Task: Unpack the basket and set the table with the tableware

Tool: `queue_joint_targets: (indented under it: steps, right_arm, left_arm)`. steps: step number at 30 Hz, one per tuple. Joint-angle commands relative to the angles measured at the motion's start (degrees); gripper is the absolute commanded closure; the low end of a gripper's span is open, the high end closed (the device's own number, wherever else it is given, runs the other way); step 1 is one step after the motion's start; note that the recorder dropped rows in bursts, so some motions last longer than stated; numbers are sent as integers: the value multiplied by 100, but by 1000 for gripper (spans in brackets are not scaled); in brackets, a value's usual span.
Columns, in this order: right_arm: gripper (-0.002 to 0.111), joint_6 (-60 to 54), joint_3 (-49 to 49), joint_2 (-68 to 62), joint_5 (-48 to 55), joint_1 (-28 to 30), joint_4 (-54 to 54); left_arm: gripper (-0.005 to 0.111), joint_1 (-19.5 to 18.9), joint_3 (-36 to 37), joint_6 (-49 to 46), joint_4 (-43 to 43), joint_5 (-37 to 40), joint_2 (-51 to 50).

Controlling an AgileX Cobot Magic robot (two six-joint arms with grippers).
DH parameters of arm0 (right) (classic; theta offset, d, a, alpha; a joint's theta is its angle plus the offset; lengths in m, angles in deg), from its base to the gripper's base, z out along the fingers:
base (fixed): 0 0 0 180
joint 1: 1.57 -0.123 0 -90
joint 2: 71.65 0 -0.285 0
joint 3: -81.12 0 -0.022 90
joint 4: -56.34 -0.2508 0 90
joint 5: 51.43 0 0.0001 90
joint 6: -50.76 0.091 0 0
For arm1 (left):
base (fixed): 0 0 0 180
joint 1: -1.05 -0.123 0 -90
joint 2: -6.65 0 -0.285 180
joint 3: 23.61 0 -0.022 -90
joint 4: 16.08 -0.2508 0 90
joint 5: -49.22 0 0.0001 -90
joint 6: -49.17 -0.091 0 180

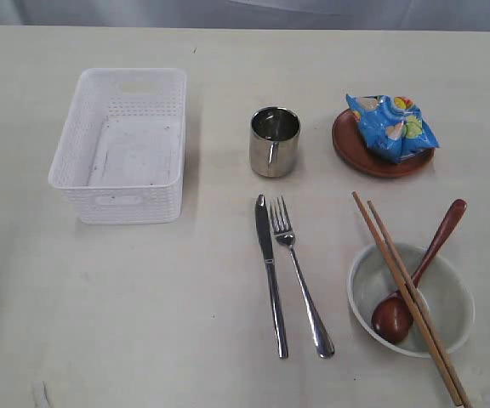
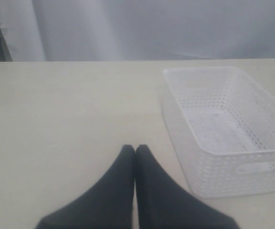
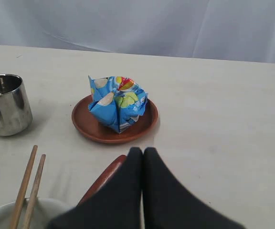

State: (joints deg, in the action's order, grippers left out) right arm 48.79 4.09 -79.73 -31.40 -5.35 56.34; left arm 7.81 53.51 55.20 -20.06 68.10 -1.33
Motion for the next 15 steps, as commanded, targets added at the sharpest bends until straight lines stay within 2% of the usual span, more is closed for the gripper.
queue_joint_targets:
  steps: [1,11,13,15]
  right_arm:
    - [109,21,-18,29,-16,42,0]
    - [109,21,-18,29,-16,42,0]
    - [109,21,-18,29,-16,42,0]
    - [109,21,-18,29,-16,42,0]
  left_arm:
    - [107,41,11,-4,-26,-28,19]
    - [107,41,11,-4,-26,-28,19]
    - [107,41,11,-520,-640,114,19]
    - [107,41,11,-520,-677,114,19]
